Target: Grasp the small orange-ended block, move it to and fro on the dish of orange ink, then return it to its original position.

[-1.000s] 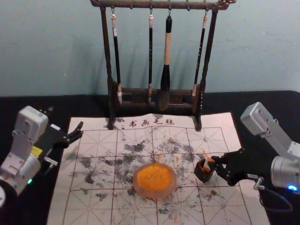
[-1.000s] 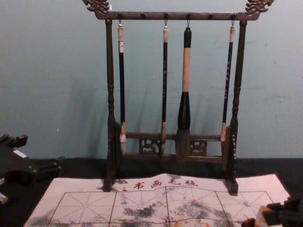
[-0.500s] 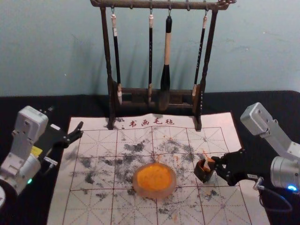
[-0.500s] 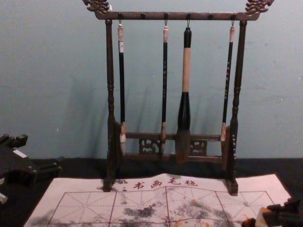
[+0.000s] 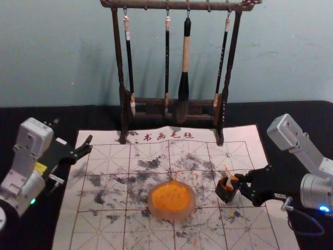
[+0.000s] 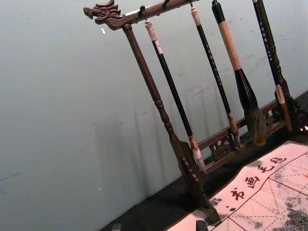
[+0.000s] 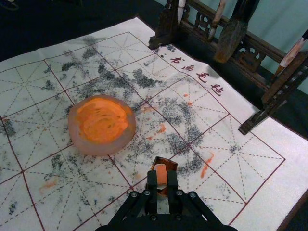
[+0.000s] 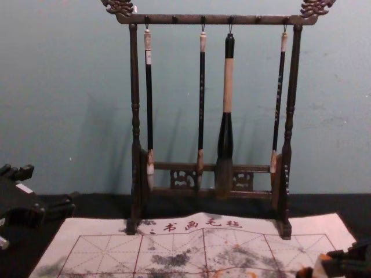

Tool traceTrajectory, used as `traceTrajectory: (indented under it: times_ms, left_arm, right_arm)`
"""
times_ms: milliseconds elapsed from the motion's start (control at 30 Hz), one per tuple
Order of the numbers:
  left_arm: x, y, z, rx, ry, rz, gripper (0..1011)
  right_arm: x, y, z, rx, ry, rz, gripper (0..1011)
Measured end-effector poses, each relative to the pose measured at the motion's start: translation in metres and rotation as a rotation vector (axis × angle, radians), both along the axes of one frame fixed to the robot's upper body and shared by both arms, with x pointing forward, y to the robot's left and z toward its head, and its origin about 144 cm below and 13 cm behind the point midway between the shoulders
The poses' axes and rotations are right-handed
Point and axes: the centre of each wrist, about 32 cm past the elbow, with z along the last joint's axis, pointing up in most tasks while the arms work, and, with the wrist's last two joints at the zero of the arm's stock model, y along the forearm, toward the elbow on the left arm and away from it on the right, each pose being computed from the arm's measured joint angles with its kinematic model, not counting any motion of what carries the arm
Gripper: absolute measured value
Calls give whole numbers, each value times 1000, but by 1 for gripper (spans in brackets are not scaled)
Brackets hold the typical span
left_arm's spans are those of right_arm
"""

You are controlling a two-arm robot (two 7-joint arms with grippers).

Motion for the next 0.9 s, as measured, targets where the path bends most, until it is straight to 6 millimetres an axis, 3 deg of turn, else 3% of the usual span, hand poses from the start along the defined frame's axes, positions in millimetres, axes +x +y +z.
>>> traceTrajectory:
  times_ms: [300,900]
  left_arm:
    - [0,0,0,0,0,0,1001]
    - [0,0,0,0,0,0,1001]
  right_arm:
    - [0,0,0,0,-1,-1,131]
    - [0,0,0,0,-1,-1,690]
